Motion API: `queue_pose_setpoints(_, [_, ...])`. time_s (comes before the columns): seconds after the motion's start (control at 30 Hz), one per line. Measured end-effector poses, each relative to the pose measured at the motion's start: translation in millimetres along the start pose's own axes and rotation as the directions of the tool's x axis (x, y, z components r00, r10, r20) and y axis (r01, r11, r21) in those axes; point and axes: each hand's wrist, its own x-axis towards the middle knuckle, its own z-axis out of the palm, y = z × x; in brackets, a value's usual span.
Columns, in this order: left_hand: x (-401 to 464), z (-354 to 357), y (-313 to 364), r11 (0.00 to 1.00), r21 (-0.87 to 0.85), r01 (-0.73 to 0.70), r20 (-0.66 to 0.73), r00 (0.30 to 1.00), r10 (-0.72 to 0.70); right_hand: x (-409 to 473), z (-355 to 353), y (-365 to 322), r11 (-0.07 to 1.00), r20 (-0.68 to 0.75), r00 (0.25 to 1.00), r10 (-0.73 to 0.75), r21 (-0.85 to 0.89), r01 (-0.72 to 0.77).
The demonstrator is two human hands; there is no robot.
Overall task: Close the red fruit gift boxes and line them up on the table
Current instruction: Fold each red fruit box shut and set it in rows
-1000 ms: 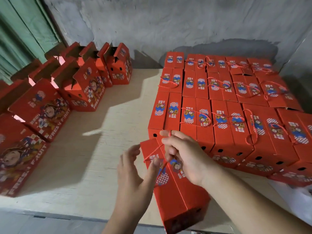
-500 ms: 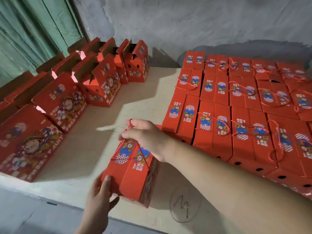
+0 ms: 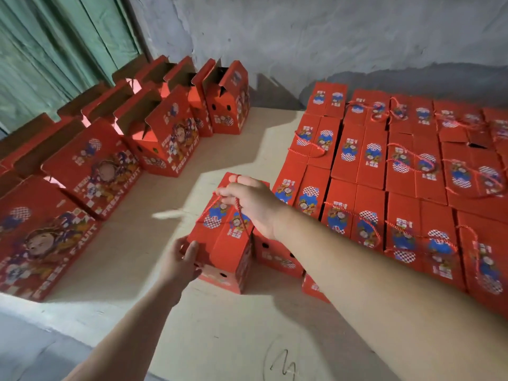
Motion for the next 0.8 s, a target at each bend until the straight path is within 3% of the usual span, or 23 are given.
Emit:
queue_pose_setpoints(0.1, [26.3, 23.1, 18.2, 0.993, 0.109, -0.055, 0.033, 0.998, 0.052, 28.7, -31.9, -3.3, 0.997, -0.010, 1.000, -0.002, -0.072, 0.002])
queue_pose_setpoints(0.23, [62.4, 48.5, 34.5, 0.991, 0.120, -0.057, 0.032, 0.998, 0.054, 40.8, -91.5, 26.0, 0.871, -0.208, 0.978, -0.027, -0.486, -0.079])
queue_pose_setpoints(0.33, [89.9, 80.3, 44.2, 0.993, 0.117, -0.013, 0.036, 0.999, 0.009, 39.7, -144.3, 67.6, 0.579, -0.379, 0.914, -0.144, -0.782, -0.233])
queue_pose_setpoints(0.4, [111.6, 100.4, 55.3, 0.991, 0.132, -0.012, 0.030, 1.000, 0.008, 39.9, -166.3, 89.9, 0.352, -0.376, 0.916, -0.138, -0.883, -0.309])
queue_pose_setpoints(0.47, [138.5, 115.9, 67.1, 0.990, 0.140, -0.014, 0.044, 0.999, 0.008, 39.9, -171.5, 106.2, 0.217, -0.373, 0.912, -0.171, -0.917, -0.334])
queue_pose_setpoints(0.57, [178.4, 138.6, 80.9, 0.992, 0.129, -0.009, 0.059, 0.998, 0.001, 36.0, -162.9, 111.8, 0.210, -0.390, 0.878, -0.276, -0.916, -0.341])
queue_pose_setpoints(0.8, [257.7, 218.7, 125.3, 0.975, 0.201, -0.097, 0.046, 0.995, 0.090, 36.1, -160.2, 103.7, 0.246, -0.394, 0.861, -0.322, -0.913, -0.326])
